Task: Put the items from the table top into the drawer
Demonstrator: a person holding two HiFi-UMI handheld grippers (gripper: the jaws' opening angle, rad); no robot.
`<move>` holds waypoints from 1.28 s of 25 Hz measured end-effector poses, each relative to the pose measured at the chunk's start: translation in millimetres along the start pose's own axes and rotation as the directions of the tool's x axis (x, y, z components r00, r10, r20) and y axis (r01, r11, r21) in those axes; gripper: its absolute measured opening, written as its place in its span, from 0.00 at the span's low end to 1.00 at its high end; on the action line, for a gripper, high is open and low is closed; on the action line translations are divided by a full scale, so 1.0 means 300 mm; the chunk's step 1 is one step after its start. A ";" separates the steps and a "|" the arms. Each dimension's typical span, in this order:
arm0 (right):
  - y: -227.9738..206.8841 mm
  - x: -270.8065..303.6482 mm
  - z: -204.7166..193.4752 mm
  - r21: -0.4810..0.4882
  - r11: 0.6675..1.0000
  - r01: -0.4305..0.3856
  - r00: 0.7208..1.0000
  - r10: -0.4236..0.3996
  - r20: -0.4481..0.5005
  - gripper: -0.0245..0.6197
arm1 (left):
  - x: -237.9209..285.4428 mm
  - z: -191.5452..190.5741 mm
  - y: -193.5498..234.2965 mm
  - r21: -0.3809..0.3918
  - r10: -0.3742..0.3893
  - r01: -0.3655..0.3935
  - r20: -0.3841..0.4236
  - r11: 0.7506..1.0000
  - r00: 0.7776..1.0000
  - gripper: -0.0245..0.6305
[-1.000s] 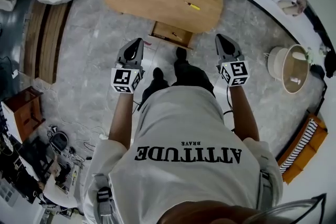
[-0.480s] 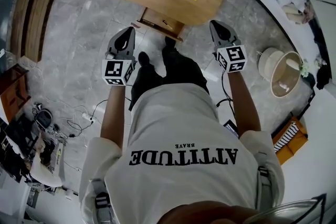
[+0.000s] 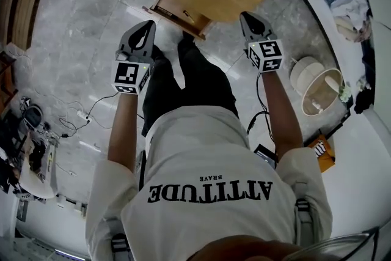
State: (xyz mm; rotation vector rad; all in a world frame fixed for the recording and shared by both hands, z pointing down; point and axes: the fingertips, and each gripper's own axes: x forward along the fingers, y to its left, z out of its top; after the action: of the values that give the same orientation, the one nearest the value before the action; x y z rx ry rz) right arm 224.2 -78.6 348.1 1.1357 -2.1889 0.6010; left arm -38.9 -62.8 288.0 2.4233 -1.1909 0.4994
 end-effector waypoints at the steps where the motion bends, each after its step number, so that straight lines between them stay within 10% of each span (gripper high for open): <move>1: -0.009 0.029 -0.012 0.002 1.000 -0.005 1.000 0.005 -0.011 0.10 | 0.017 -0.015 0.002 -0.005 -0.001 0.001 -0.005 1.000 1.000 0.07; 32: -0.433 0.921 -0.752 -0.040 0.999 -0.027 0.905 0.008 -0.426 0.20 | 0.547 -0.623 0.102 -0.095 -0.042 0.027 -0.158 0.995 0.987 0.07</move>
State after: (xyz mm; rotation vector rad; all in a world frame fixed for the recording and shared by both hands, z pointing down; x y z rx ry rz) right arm 273.2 -163.8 714.7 0.8636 -1.8258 0.7282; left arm 4.2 -97.2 532.5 2.2754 -1.0783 0.6018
